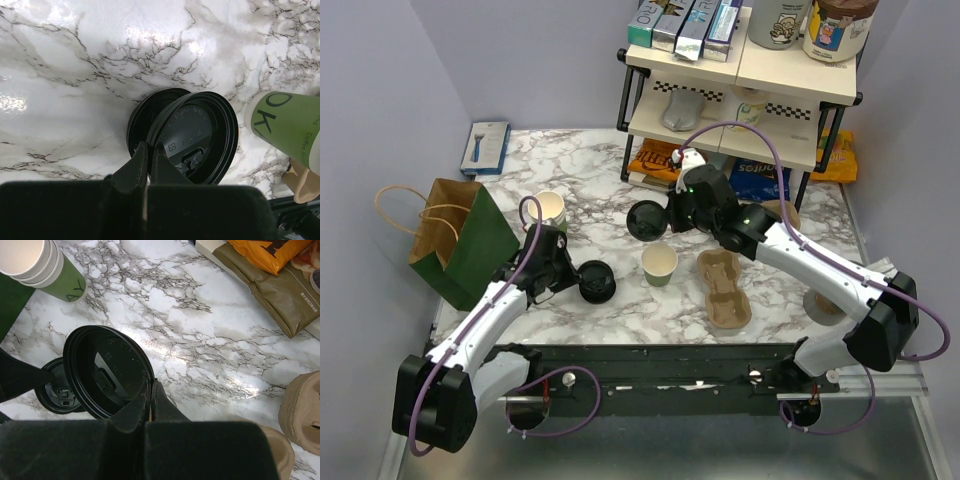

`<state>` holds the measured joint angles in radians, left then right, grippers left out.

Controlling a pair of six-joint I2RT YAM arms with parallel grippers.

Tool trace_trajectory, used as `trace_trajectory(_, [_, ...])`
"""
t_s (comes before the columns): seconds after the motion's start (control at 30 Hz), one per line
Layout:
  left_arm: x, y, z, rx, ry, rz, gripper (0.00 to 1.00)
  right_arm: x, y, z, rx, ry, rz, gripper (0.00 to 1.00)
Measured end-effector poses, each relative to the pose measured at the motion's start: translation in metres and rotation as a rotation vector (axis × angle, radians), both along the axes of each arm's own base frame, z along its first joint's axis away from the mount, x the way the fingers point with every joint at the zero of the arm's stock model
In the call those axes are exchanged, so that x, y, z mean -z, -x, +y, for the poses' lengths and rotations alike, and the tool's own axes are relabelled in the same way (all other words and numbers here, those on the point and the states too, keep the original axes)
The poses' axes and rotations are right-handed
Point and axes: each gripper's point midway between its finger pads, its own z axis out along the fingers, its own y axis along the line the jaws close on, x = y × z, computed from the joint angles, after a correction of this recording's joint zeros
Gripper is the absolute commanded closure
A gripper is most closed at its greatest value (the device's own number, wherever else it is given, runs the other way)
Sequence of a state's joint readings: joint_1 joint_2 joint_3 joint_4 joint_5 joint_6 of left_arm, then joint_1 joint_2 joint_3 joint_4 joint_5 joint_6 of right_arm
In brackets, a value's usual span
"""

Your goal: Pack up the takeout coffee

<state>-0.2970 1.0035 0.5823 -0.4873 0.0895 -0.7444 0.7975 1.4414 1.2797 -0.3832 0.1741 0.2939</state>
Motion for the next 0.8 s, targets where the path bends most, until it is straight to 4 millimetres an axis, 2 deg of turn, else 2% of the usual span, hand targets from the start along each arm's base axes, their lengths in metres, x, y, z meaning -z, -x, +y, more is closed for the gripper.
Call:
trace_trajectory(0.4, [0.014,0.008,-0.008,0.046,-0.011,0.062,0.92,0.005,0.003,-0.004,0.003,0.009,0.006,0.99])
trace_trajectory(0.47, [0.019,0.01,-0.007,0.043,-0.026,0.084,0.8,0.005,0.002,-0.004,0.007,0.01,0.004,0.99])
trace_trajectory(0.63, [0.025,0.012,-0.003,0.032,-0.053,0.108,0.65,0.004,0.002,-0.005,0.011,0.011,0.002,0.99])
trace_trajectory(0.8, [0.027,0.011,0.0,0.018,-0.066,0.11,0.62,0.004,0.002,-0.005,0.01,0.011,0.002,0.99])
